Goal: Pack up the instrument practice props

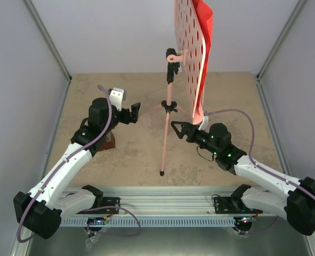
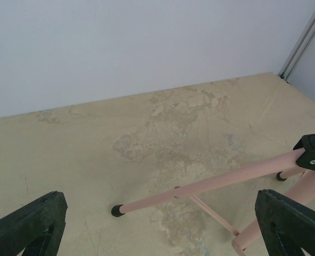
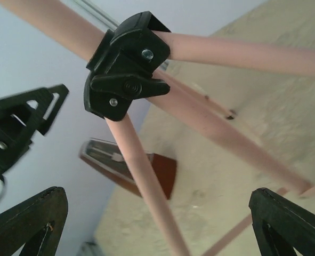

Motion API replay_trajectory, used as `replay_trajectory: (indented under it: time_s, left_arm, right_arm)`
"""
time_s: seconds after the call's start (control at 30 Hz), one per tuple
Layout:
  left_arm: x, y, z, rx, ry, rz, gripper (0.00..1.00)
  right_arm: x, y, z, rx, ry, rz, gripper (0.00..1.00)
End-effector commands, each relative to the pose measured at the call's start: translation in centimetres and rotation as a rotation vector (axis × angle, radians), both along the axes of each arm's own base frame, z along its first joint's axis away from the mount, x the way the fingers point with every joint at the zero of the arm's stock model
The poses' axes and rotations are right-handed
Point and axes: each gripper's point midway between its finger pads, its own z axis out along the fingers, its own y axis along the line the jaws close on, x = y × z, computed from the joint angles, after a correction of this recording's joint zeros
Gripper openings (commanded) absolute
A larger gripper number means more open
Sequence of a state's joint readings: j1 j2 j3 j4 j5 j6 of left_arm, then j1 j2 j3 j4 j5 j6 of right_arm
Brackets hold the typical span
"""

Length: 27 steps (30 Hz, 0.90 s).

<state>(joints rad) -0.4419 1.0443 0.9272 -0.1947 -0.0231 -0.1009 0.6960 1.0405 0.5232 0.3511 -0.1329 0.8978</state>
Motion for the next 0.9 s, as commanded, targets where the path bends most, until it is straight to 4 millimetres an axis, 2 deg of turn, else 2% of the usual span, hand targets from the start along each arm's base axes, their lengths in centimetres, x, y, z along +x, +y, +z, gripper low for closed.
replay_trajectory:
  time_s: [0.0, 0.2, 0.37, 0.7, 0.87]
  left_arm:
    - [0.1, 0.3, 0.3, 0.008, -0.021, 0.011, 0.99]
    - [0.0, 0.4, 0.5, 0.006, -0.027, 0.010, 0.99]
    - [-0.1, 0.2, 0.7, 0.002, -0.031, -0.001, 0.99]
    - [-0.1, 0.2, 0.6, 0.004, -0.032, 0.000, 0.99]
    - [-0.2, 0.2, 0.8, 0.002, -0.035, 0.000, 0.99]
  right_arm:
    - [-0.1, 1.4, 3.8, 0.323, 0.198, 0.033, 0.96]
    - [1.0, -0.4, 5.1, 0.486, 0.265, -0.075, 0.98]
    - [2.1, -1.1, 6.3, 0.537, 0.267, -0.123, 0.98]
    - [3.5, -0.7, 6.4, 0.601, 0.345, -0.157, 0.97]
    - [4.1, 0.0, 6.6, 0.604, 0.356, -0.153, 0.90]
